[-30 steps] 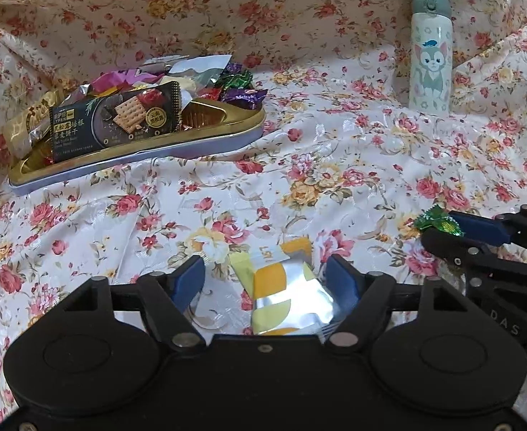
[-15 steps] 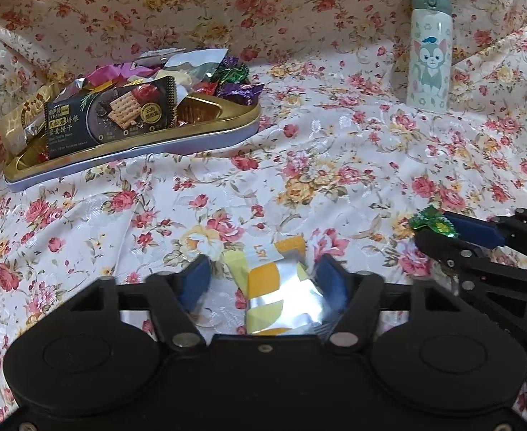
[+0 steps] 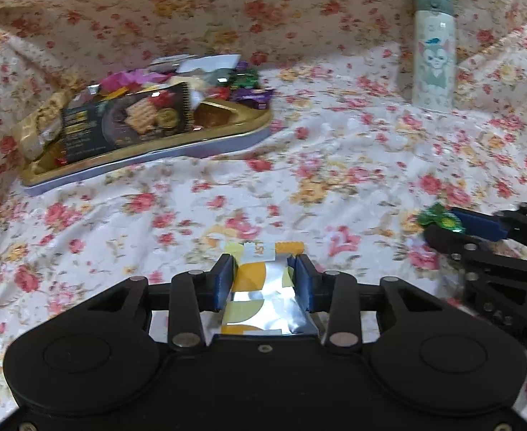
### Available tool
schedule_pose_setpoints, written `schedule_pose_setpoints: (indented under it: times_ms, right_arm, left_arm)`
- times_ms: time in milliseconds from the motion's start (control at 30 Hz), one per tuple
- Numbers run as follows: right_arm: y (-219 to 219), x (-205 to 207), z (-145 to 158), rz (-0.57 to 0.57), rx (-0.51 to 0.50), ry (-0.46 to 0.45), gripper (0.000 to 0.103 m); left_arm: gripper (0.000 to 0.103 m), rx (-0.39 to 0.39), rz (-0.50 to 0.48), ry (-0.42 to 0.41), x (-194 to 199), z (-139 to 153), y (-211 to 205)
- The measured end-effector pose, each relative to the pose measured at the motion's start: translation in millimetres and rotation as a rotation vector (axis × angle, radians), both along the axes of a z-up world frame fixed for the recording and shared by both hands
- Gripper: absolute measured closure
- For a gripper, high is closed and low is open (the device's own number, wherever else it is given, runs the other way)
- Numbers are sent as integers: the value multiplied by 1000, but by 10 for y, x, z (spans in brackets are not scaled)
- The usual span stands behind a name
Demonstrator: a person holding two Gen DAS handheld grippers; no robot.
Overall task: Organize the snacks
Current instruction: 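Lift both held items and carry them over the gold tray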
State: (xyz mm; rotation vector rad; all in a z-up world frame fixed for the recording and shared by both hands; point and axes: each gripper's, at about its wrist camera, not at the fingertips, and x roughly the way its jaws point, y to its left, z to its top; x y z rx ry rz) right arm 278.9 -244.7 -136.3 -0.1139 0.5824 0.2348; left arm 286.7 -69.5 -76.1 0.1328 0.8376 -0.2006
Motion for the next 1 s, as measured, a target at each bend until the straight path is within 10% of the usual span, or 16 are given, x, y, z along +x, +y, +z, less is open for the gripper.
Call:
schedule_pose_setpoints:
  times_ms: [1000]
  right_arm:
    - [65,-201,434,0,37,71,83]
  left_arm:
    - [59,-68,30,-25,-419,446,716]
